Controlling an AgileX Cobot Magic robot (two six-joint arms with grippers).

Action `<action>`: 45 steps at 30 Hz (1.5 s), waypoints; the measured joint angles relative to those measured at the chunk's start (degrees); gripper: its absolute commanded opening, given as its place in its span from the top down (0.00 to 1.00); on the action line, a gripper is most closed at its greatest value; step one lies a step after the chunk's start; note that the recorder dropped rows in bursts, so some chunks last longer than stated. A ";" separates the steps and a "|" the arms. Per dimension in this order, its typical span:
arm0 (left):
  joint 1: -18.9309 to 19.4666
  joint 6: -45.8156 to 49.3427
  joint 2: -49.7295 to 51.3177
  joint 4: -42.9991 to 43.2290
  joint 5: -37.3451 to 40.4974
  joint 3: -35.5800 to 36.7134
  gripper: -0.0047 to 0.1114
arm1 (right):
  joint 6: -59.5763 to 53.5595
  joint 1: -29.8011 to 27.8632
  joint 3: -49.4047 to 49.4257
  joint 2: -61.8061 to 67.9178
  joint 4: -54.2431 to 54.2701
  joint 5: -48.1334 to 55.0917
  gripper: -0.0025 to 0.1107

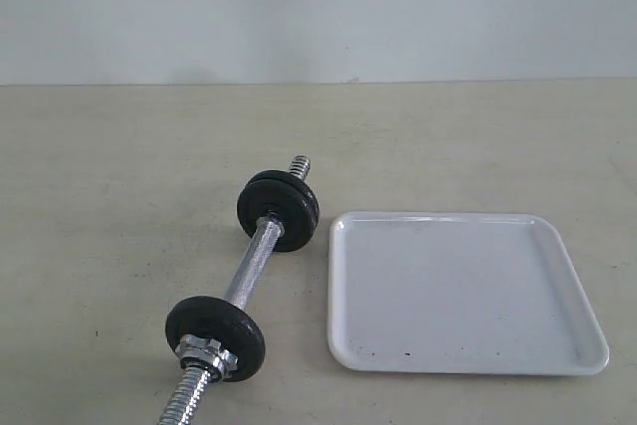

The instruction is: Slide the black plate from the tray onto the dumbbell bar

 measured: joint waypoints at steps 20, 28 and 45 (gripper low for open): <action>0.00 -1.13 -17.54 0.34 19.56 0.00 0.68 | 14.09 0.00 -0.13 -18.23 -6.51 5.46 0.98; 0.00 -1.23 -22.78 1.50 25.52 -0.22 0.68 | 16.62 0.00 -0.17 -24.35 -6.40 5.61 0.98; 0.00 -1.52 -22.67 1.88 20.26 10.01 0.68 | 18.74 0.00 -0.26 -30.37 -6.51 5.77 0.98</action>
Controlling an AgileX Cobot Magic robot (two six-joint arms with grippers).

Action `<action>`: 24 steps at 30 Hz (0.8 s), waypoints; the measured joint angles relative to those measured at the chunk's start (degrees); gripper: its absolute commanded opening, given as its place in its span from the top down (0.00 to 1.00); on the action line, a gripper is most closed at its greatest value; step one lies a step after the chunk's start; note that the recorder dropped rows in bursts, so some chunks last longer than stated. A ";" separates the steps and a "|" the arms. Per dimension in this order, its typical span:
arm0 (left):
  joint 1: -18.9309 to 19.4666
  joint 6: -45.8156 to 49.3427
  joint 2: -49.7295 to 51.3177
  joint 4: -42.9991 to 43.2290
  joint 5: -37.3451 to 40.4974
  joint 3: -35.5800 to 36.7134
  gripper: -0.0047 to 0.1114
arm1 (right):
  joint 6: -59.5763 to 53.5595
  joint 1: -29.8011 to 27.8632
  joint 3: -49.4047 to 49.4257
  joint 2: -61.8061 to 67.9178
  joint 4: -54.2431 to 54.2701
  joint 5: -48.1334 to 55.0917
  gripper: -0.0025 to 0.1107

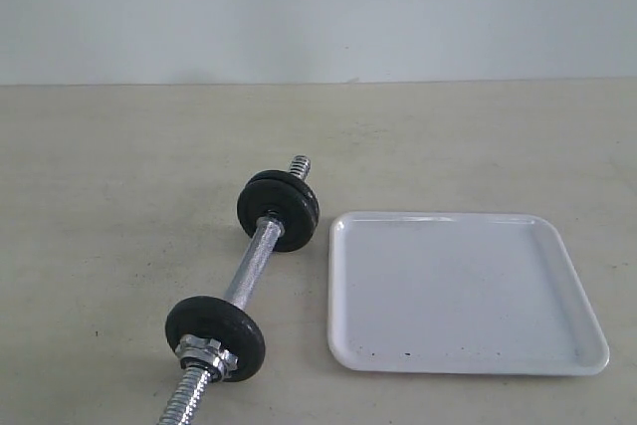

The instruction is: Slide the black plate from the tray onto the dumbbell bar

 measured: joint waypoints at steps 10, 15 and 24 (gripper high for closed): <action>0.00 -7.80 0.21 -5.83 -30.54 18.94 0.68 | 1.05 0.00 0.00 -0.14 0.64 0.00 0.98; 0.00 -9.33 0.00 -6.91 -41.28 25.85 0.68 | 1.28 0.00 0.00 -0.14 0.72 0.00 0.98; 0.00 -11.32 -0.12 -7.12 -42.49 29.31 0.68 | 1.28 0.00 0.00 -0.14 1.11 0.00 0.98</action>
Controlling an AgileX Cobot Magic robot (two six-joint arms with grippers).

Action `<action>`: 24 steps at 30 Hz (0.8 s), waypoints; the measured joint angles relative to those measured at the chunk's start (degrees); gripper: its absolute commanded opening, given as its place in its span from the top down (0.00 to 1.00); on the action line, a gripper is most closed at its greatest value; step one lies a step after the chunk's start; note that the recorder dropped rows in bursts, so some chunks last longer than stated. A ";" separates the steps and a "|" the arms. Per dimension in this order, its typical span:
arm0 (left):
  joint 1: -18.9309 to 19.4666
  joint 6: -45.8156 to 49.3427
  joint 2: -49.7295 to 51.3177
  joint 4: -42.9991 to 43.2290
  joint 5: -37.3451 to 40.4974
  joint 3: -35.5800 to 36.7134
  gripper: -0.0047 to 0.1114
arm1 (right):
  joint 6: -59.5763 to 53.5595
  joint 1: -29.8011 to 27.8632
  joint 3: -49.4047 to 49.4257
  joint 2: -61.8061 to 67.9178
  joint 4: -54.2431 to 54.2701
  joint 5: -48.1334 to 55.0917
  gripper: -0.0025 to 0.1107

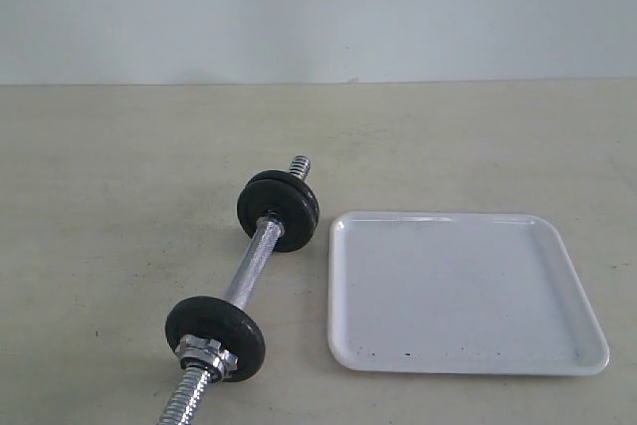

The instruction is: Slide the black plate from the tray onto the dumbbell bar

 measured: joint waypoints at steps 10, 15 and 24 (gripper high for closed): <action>0.00 5.17 0.00 0.00 -0.75 0.94 0.68 | 0.00 0.00 0.00 0.00 0.80 0.00 0.98; 0.00 8.79 0.00 0.00 -1.13 3.70 0.68 | 0.00 0.00 0.00 0.00 1.67 0.00 0.98; 0.00 8.70 0.00 0.00 -6.48 10.56 0.68 | 0.00 0.00 0.00 0.00 2.44 0.00 0.98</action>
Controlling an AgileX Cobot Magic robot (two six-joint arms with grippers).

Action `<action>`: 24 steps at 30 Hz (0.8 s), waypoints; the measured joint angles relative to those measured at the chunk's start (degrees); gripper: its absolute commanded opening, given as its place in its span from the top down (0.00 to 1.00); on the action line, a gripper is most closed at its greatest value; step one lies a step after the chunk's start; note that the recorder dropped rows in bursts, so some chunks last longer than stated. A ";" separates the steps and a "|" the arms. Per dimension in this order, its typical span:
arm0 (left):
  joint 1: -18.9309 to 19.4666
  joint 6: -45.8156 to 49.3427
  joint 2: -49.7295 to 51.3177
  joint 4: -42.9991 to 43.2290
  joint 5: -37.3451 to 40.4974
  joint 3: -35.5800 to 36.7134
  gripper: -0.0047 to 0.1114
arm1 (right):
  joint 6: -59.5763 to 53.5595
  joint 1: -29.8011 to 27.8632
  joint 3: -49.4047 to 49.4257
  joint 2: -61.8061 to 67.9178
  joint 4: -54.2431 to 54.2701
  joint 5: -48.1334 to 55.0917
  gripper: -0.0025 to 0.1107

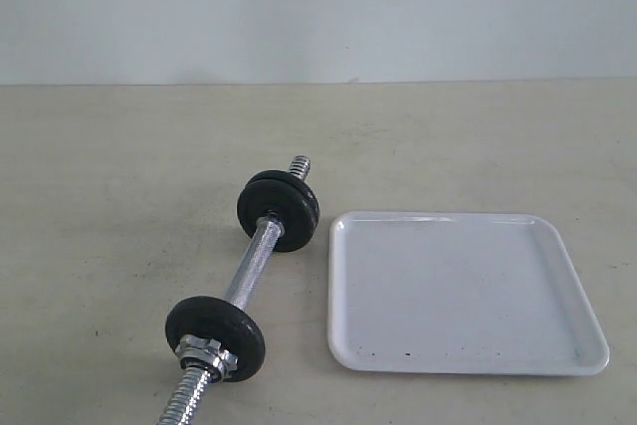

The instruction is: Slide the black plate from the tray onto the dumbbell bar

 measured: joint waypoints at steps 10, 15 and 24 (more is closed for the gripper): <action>0.00 -0.13 0.00 0.00 -0.51 0.13 0.68 | 0.00 0.00 0.00 0.00 0.10 0.00 0.98; 0.00 -0.13 0.00 0.00 -0.51 0.13 0.68 | 0.00 0.00 0.00 0.00 0.10 0.00 0.98; 0.00 -0.13 0.00 0.00 -0.51 0.13 0.68 | -0.94 0.00 0.00 0.00 -1.47 0.00 0.98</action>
